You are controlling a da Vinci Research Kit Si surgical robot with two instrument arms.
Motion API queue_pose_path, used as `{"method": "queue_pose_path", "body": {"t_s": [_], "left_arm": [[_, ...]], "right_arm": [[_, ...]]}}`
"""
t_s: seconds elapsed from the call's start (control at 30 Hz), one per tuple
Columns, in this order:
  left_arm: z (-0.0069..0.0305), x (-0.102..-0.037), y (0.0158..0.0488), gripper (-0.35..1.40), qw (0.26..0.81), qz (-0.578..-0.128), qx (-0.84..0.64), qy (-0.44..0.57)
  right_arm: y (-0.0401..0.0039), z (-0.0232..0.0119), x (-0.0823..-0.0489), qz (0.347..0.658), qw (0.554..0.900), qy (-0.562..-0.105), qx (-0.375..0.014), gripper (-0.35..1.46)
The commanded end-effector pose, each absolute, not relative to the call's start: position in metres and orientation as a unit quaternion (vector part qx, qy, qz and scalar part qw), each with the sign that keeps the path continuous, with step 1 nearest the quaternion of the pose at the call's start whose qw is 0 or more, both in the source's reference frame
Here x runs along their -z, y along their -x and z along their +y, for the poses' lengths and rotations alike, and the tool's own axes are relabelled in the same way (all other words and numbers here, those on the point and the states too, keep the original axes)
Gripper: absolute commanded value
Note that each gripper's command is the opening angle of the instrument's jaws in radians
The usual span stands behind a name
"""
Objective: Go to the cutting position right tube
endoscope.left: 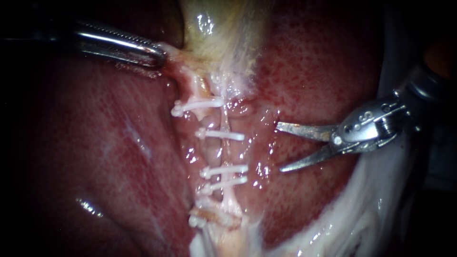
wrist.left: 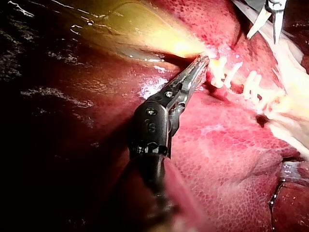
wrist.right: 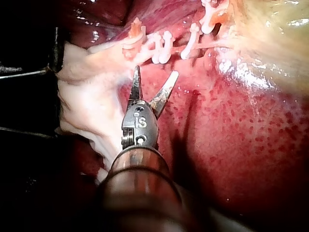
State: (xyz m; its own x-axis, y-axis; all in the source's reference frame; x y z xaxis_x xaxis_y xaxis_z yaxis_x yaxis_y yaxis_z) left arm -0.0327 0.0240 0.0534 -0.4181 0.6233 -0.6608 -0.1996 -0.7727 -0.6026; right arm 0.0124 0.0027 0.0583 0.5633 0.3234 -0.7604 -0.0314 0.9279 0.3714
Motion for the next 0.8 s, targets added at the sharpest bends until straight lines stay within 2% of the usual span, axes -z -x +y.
{"method": "queue_pose_path", "body": {"t_s": [0.03, 0.23, 0.43, 0.5, 0.8], "left_arm": [[0.0242, -0.0528, 0.0323, -0.35, 0.253, -0.225, -0.811, 0.477], [0.0257, -0.0492, 0.03, -0.35, 0.263, -0.216, -0.812, 0.475], [0.0256, -0.0483, 0.0298, -0.35, 0.264, -0.212, -0.811, 0.477], [0.0255, -0.0483, 0.0299, -0.35, 0.264, -0.212, -0.811, 0.477], [0.0254, -0.0481, 0.0299, -0.35, 0.265, -0.211, -0.811, 0.477]], "right_arm": [[-0.0124, 0.0027, -0.0582, 0.456, 0.869, -0.16, -0.102, 1.4], [-0.0125, 0.0026, -0.0581, 0.458, 0.868, -0.167, -0.099, 1.4], [-0.0136, 0.0025, -0.058, 0.464, 0.86, -0.192, -0.086, 1.36], [-0.0145, 0.0024, -0.0581, 0.467, 0.855, -0.208, -0.083, 1.36], [-0.0182, 0.0011, -0.0607, 0.459, 0.832, -0.29, -0.119, 1.38]]}}
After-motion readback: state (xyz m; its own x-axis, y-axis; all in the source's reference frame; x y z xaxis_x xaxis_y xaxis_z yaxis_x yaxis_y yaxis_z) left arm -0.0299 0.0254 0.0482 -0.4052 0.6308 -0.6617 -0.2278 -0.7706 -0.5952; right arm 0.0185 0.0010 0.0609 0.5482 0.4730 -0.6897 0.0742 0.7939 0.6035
